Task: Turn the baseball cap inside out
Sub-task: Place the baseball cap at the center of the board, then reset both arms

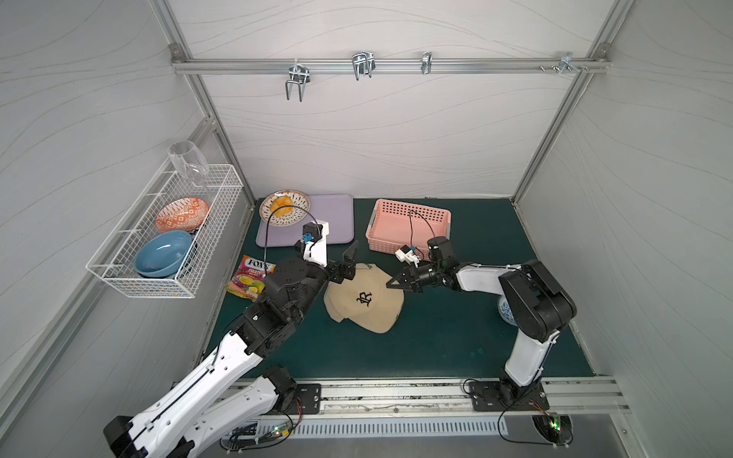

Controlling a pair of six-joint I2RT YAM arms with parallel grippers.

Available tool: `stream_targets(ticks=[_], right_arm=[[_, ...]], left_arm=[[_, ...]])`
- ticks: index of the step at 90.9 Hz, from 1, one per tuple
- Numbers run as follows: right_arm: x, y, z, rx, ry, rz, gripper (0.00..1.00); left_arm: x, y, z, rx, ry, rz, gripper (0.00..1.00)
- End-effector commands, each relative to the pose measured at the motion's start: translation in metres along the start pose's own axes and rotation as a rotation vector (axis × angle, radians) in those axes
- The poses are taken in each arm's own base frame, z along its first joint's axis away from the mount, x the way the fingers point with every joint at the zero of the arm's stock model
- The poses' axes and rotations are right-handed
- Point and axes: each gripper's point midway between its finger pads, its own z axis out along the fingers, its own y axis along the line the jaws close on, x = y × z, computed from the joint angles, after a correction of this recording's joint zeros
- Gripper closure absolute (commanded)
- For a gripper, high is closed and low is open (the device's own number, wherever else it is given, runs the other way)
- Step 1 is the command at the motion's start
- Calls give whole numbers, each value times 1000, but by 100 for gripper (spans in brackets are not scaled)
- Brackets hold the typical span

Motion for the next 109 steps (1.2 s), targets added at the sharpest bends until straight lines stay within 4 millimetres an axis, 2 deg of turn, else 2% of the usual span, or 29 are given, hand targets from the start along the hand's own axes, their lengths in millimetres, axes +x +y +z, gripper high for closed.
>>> stream_targets(ticks=[1,10,17,26,31,37,43,53,63,73,83,98,109], right_arm=[[7,-12,-12,6,-7,-29,88],[16,-29,-23,54,-31,3,73],[21,-40,-31,90,-49,21,69],[28,-55,-38,154,-60,48,58],[30,-62,-41,195,-67,59,57],[32,-67,-45,236,-77,61,54],[32,-73,-51,313,-106,54,44],[29,-77,-72,495,-177,6,36],[27,-89,-103,748,-261,-43,28],[23,-91,-141,988,-381,-96,21],[17,-71,-178,1132,-552,-147,17],[11,-35,-254,1360,-859,-184,9],[8,-26,-301,1479,-1007,-167,4]], left_arm=[[-7,-2,1,16,-19,-30,4],[-5,-4,5,20,-8,-33,4],[-4,-5,7,22,-1,-35,4],[-2,-6,10,26,8,-39,4],[-2,-7,11,26,11,-40,4],[-1,-6,12,23,15,-43,3],[0,-5,12,16,18,-44,3],[3,1,14,-19,30,-39,2],[10,11,17,-79,50,-33,0],[19,28,19,-181,68,-29,0],[28,58,15,-358,77,-4,0],[49,115,5,-672,107,131,0],[80,155,4,-793,171,138,0]])
